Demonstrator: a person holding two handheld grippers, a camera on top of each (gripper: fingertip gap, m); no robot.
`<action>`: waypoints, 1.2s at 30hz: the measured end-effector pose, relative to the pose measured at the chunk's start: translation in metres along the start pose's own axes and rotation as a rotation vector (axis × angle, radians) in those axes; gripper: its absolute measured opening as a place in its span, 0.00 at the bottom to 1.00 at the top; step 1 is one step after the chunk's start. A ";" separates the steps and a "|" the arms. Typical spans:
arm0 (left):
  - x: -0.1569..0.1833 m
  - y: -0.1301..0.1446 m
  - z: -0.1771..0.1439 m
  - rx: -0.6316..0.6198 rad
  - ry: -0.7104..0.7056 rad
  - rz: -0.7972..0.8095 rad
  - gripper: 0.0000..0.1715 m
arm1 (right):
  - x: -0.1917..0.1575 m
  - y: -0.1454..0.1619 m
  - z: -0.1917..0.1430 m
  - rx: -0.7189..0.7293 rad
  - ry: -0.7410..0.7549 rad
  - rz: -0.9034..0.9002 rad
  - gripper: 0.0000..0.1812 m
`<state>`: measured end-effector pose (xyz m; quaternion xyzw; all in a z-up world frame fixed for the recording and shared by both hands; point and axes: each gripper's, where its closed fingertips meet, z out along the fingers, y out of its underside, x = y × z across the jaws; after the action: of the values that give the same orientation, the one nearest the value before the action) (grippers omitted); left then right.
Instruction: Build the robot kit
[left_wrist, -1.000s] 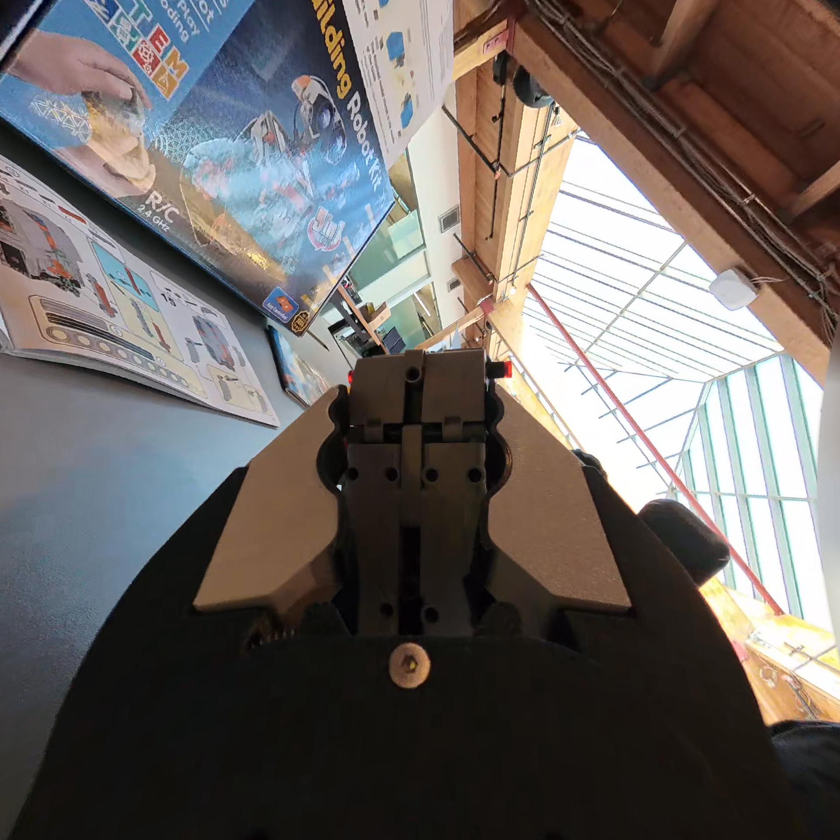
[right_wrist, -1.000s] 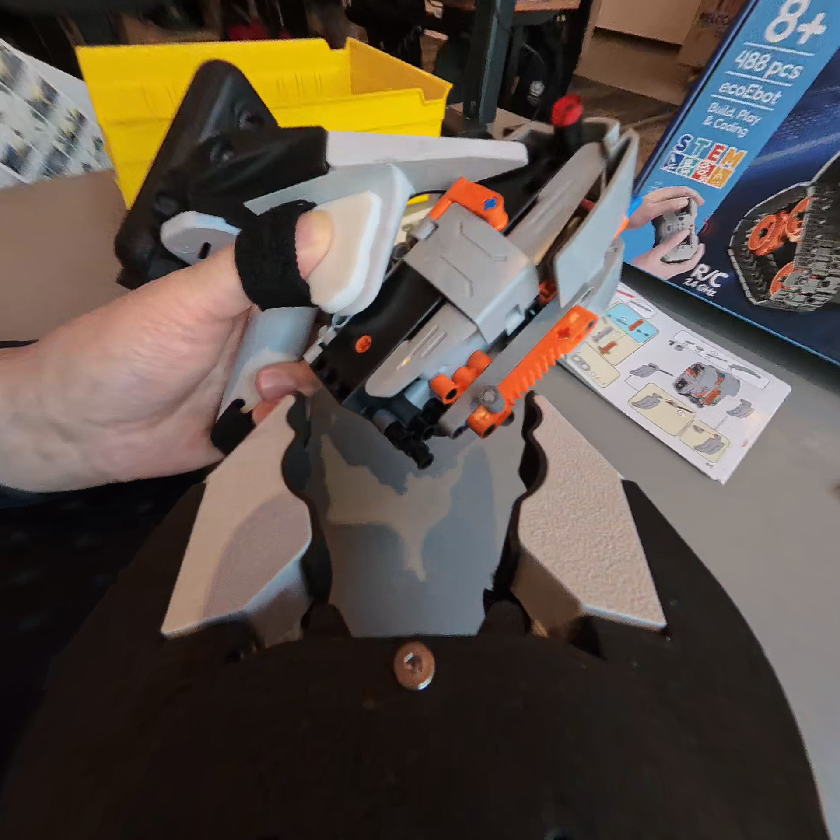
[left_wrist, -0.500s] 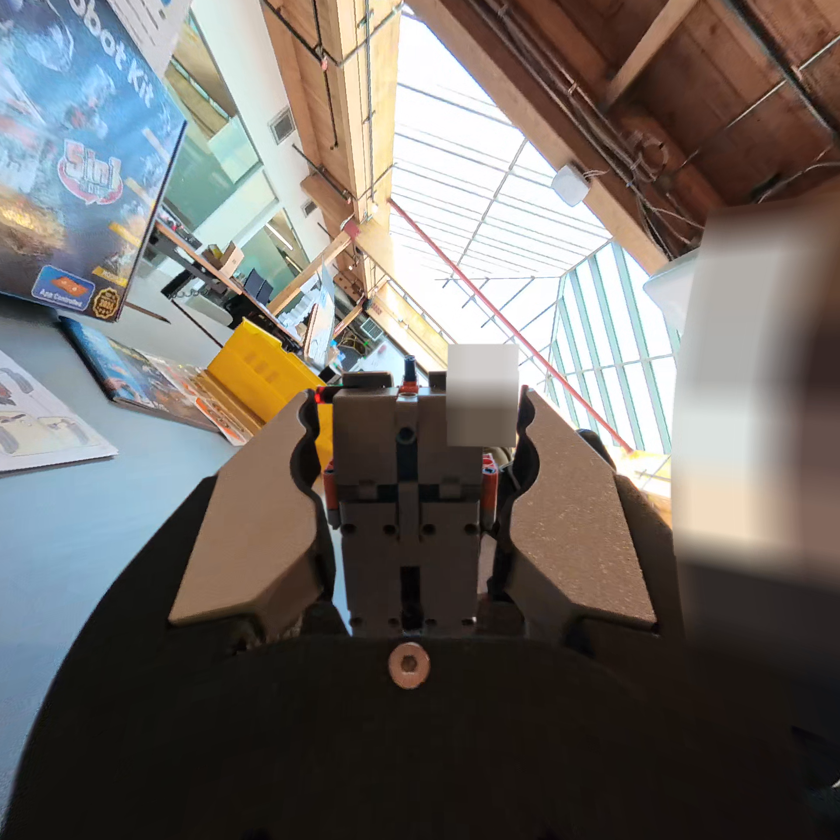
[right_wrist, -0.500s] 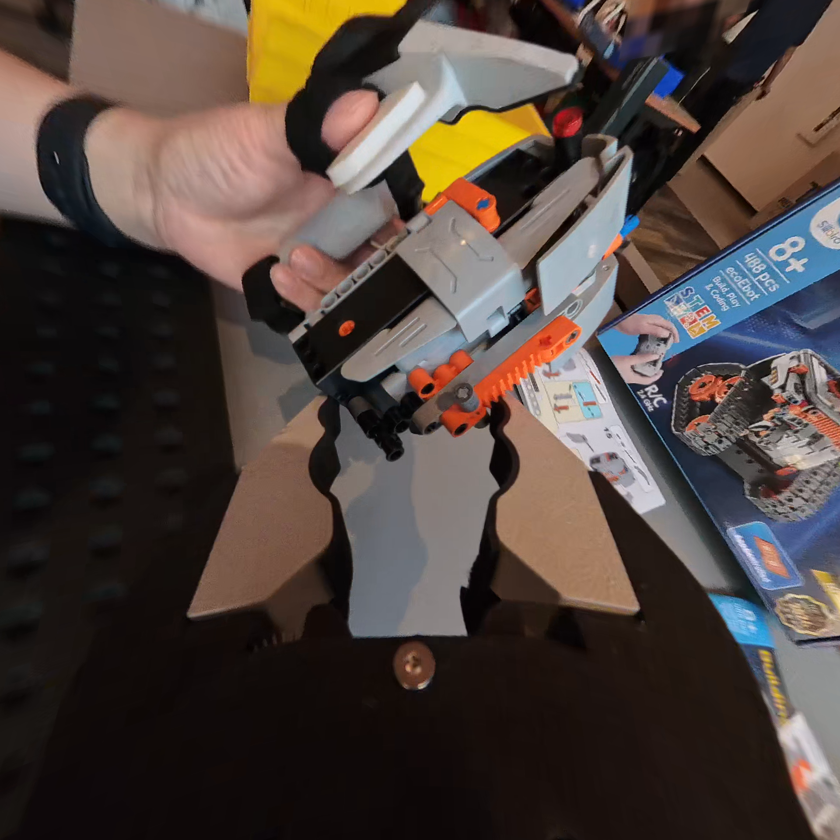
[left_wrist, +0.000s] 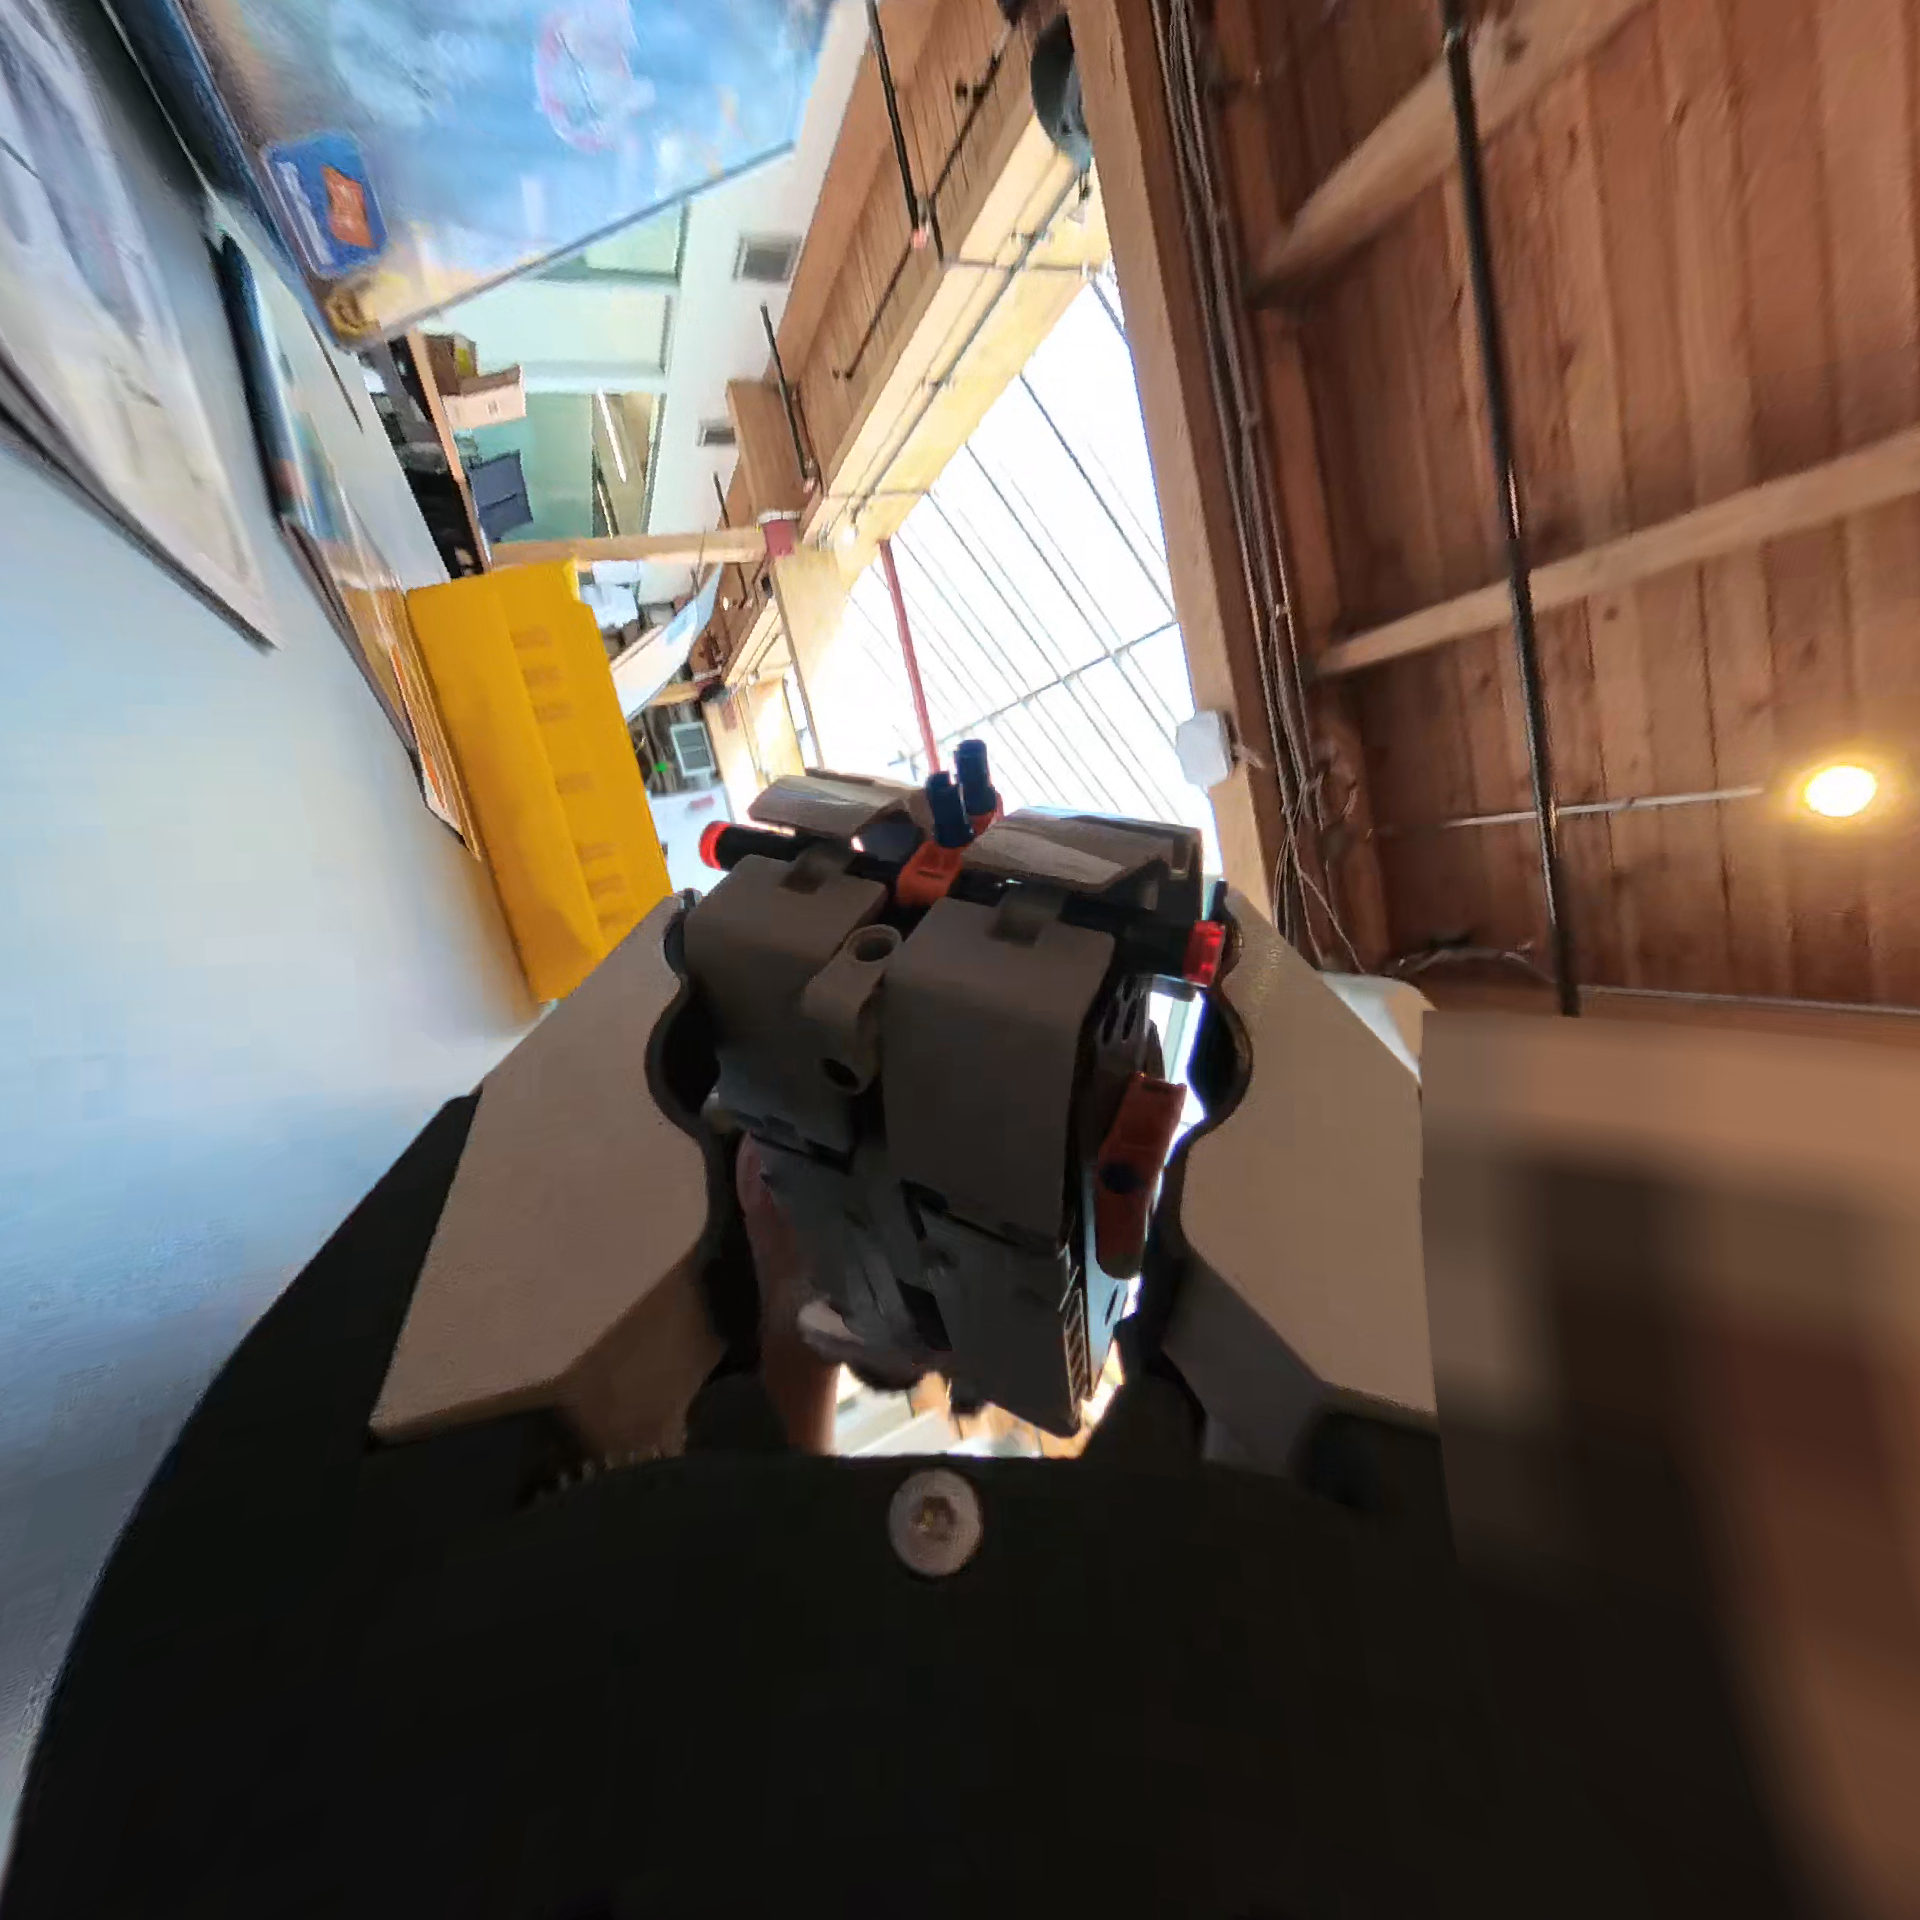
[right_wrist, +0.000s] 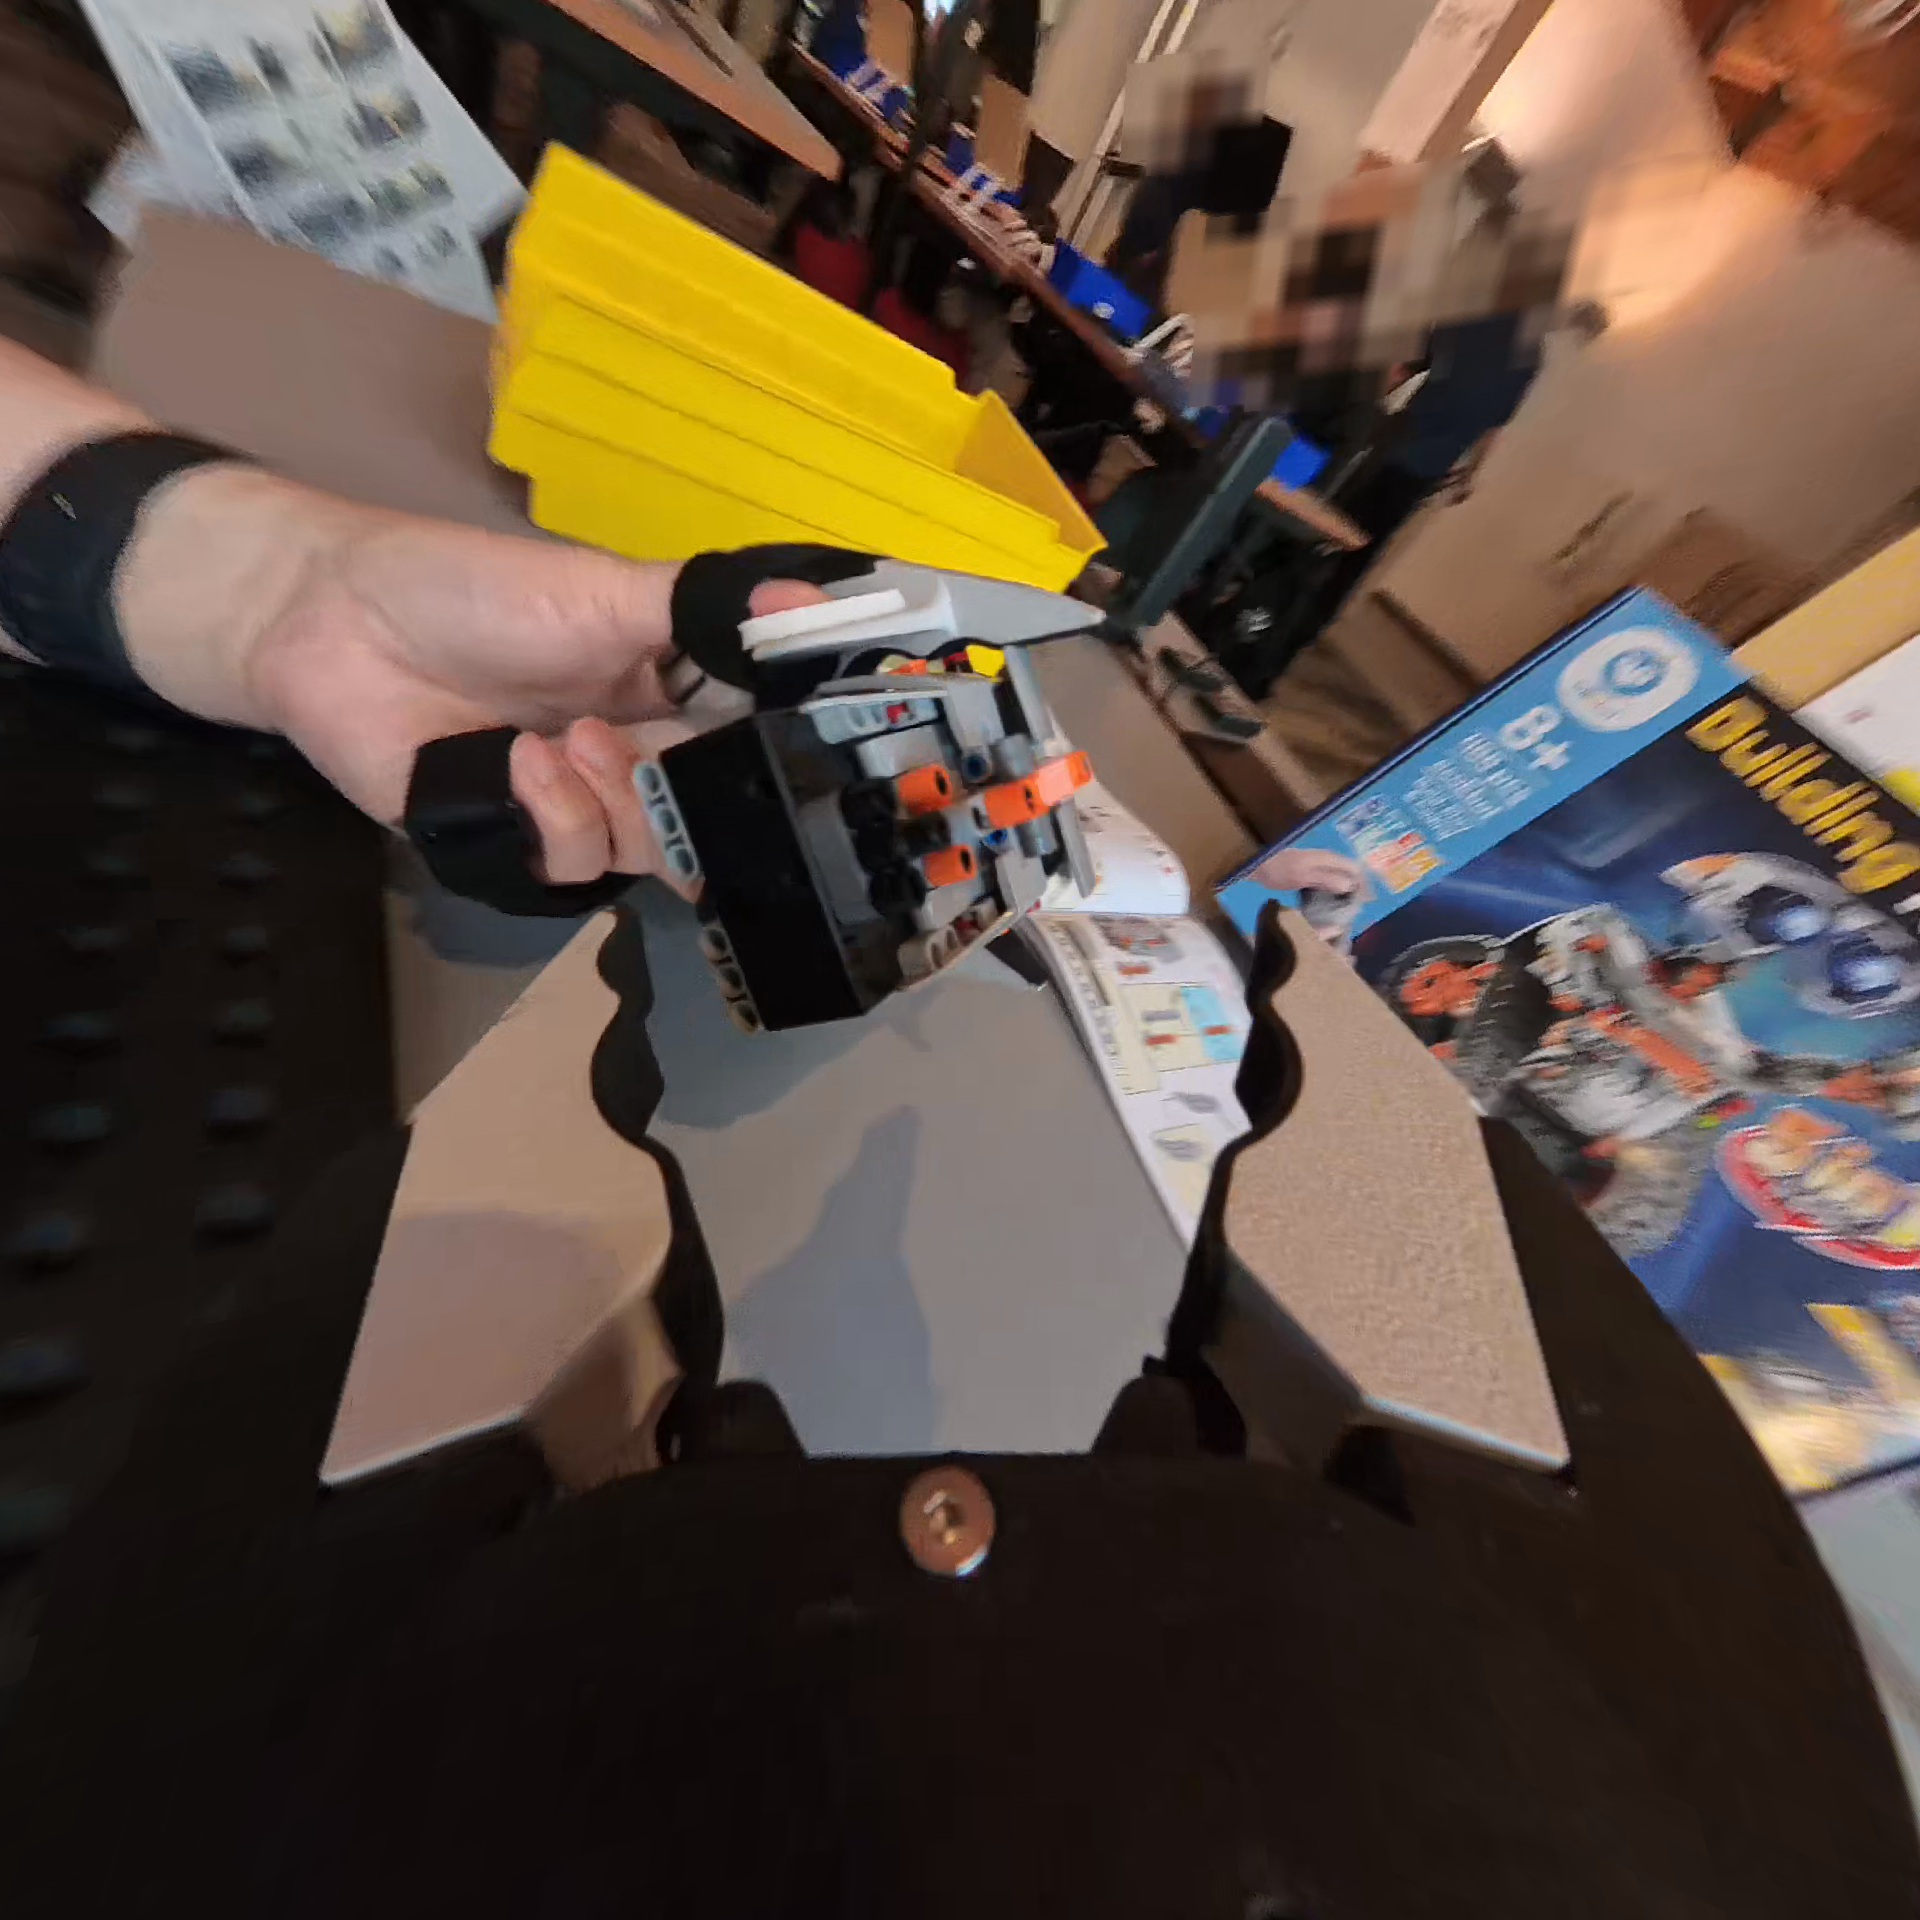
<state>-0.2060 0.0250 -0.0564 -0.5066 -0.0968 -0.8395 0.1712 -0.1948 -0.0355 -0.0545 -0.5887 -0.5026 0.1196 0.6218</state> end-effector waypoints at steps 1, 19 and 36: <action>0.001 -0.003 -0.001 0.015 -0.004 0.023 0.54 | -0.005 0.000 0.004 -0.022 0.044 -0.094 0.65; 0.020 -0.007 -0.006 0.089 -0.019 0.219 0.53 | -0.023 -0.010 0.033 -0.075 0.199 -0.311 0.48; 0.017 -0.004 -0.005 0.092 -0.015 0.212 0.53 | -0.021 -0.012 0.037 -0.083 0.221 -0.334 0.43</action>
<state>-0.2185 0.0238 -0.0435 -0.5120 -0.0826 -0.8074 0.2812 -0.2386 -0.0319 -0.0616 -0.5317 -0.5266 -0.0714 0.6595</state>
